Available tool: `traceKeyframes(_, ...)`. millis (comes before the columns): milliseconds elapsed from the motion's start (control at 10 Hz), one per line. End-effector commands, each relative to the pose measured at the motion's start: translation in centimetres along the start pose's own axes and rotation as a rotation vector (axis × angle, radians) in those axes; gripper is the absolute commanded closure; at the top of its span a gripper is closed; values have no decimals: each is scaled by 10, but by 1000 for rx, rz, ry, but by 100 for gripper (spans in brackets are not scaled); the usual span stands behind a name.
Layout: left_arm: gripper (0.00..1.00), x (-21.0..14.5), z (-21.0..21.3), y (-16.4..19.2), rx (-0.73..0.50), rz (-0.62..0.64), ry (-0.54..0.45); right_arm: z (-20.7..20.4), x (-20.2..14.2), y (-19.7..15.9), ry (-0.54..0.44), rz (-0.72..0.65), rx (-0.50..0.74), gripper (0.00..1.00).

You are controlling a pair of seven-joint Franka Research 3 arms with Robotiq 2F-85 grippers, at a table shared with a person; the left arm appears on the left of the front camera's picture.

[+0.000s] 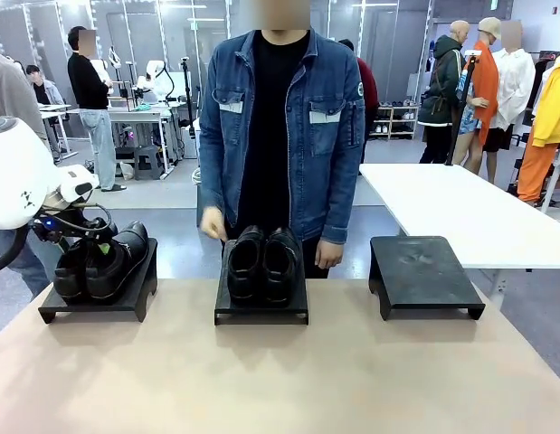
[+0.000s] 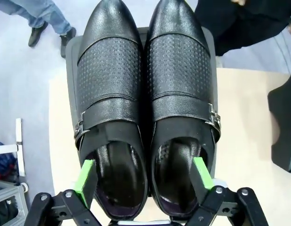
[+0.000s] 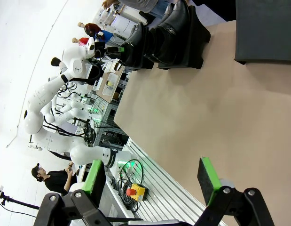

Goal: Place the shoes on the stand as instructed by the person.
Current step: Pick up another pair of Shoes and place it on the Shoes Stand indicated by the person.

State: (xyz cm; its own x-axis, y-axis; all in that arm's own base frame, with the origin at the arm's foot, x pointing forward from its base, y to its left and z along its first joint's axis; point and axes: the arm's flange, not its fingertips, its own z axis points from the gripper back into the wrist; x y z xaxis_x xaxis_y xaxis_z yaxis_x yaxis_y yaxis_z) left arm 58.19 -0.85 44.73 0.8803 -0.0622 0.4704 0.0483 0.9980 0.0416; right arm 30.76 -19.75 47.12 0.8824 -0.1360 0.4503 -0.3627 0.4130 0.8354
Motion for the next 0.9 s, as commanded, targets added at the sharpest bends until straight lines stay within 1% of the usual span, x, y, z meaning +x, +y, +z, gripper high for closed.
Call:
traceKeyframes(0,0,1,-2,0,0,4,-2,0,0,1,-3,13,7,0)
traceKeyframes(800,0,1,-2,0,0,4,-2,0,0,1,-3,13,7,0)
